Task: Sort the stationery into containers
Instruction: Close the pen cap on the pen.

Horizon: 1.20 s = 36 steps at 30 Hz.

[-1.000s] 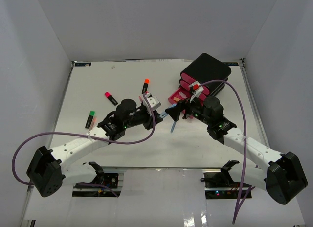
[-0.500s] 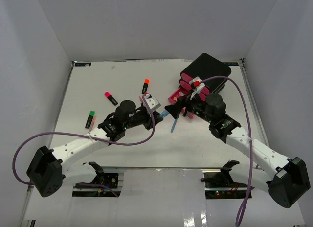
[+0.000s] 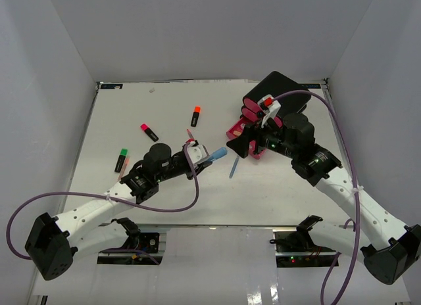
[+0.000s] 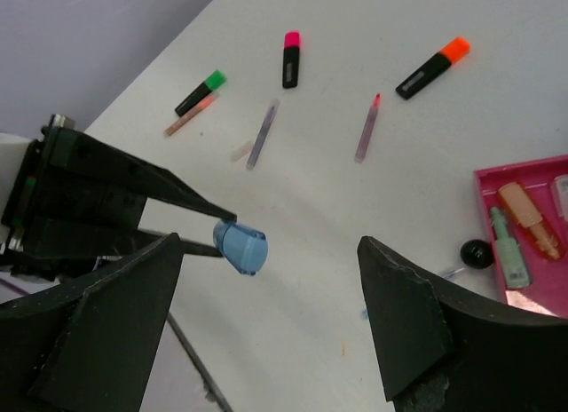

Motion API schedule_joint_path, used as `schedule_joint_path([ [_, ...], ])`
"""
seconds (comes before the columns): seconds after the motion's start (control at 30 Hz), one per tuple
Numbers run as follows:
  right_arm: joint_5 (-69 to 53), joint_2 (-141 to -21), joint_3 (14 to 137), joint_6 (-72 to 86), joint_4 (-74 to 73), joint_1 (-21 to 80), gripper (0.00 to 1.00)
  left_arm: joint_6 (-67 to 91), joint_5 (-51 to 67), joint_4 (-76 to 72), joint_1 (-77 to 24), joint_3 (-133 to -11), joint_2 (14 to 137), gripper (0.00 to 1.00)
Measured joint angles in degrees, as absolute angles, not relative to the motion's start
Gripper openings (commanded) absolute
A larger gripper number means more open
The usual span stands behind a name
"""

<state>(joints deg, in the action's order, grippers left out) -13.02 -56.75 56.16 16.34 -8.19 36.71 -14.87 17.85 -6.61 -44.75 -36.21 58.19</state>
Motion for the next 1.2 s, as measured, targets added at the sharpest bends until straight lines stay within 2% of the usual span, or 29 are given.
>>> schedule_joint_path([
  [0.07,-15.0,-57.34,57.01,16.43,-11.66,36.71,0.83,-16.88,17.82,-6.61,-44.75,-35.79,56.62,0.37],
  [0.17,-18.28,-58.81,58.19,16.47,-15.64,36.71,0.75,-19.55,17.82,-6.57,-44.75,-35.57,55.55,0.36],
  [0.3,-21.91,-60.55,59.13,16.78,-18.59,36.71,0.72,-22.22,17.82,-6.33,-44.75,-35.57,55.44,0.36],
  [0.63,-26.13,-64.36,60.2,17.93,-19.59,36.71,0.56,-25.04,17.85,-4.86,-44.75,-35.57,55.42,0.35],
  [1.07,-27.22,-67.11,60.2,19.29,-18.35,36.73,0.49,-25.63,18.65,-4.49,-44.75,-35.57,55.35,0.34],
  [1.2,-27.64,-67.31,60.2,19.55,-17.26,36.73,0.43,-25.67,18.81,-4.47,-44.75,-35.57,55.35,0.34],
])
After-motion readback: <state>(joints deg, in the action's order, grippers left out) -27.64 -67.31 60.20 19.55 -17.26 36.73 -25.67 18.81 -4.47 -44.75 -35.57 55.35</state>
